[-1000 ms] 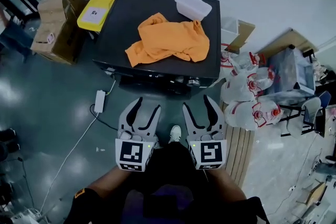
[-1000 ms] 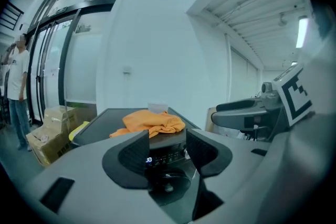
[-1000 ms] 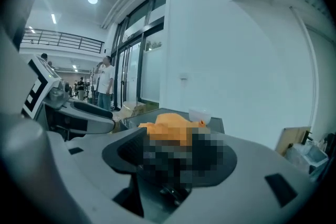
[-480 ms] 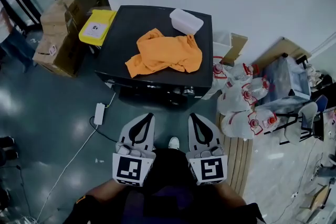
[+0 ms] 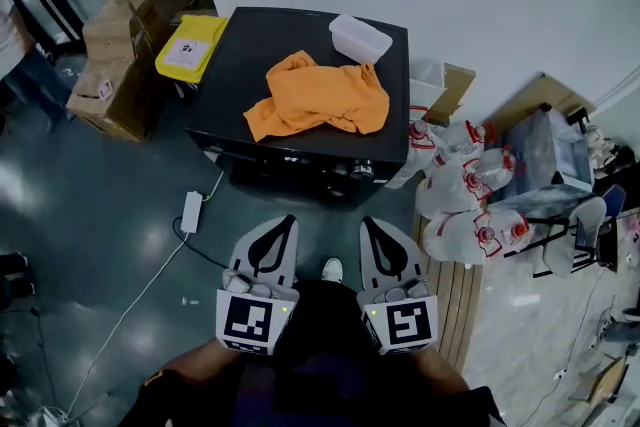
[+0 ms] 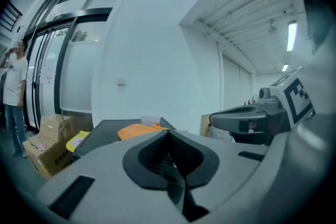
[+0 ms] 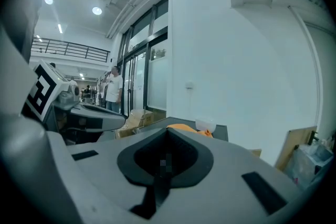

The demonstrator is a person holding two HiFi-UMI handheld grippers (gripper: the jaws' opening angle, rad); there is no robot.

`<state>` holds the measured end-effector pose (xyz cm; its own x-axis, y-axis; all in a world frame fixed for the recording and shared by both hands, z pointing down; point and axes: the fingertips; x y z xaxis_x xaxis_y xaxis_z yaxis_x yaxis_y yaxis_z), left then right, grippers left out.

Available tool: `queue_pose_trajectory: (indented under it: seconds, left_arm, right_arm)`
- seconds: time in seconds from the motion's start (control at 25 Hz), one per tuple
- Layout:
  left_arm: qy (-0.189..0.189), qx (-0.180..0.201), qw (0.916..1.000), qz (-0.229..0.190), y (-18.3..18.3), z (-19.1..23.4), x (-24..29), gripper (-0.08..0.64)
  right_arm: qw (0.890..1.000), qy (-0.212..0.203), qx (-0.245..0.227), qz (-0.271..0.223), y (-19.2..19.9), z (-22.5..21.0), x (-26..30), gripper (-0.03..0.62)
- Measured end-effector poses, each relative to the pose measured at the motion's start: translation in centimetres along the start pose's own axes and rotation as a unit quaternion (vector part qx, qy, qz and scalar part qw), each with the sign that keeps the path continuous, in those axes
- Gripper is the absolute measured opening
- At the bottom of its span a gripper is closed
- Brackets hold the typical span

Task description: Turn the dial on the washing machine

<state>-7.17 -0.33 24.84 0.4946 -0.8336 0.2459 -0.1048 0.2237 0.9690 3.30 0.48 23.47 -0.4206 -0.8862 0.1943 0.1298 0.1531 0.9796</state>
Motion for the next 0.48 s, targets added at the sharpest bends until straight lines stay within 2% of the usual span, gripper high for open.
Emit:
queue_pose_trajectory:
  seconds: [0.24, 0.4, 0.48]
  left_arm:
    - [0.003, -0.001, 1.0000, 0.004, 0.13, -0.07, -0.07, 0.012]
    - [0.007, 0.009, 0.9998, -0.017, -0.28, 0.05, 0.08, 0.012]
    - [0.007, 0.006, 0.9999, -0.012, -0.12, 0.01, -0.09, 0.012]
  right_arm:
    - [1.000, -0.003, 0.004, 0.002, -0.02, 0.38, 0.05, 0.014]
    - [1.000, -0.004, 0.006, 0.005, 0.16, 0.69, 0.11, 0.014]
    - [1.000, -0.004, 0.008, 0.006, 0.29, 0.82, 0.03, 0.014]
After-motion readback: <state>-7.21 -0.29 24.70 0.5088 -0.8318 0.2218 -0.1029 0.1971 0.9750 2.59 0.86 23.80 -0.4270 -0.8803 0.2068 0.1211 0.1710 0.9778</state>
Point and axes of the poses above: the fingertips, and each gripper's own axes: x forward along the fingers, z to its left, y out of its underside, and after that the axes turned 3 degrees about -z, right-handed
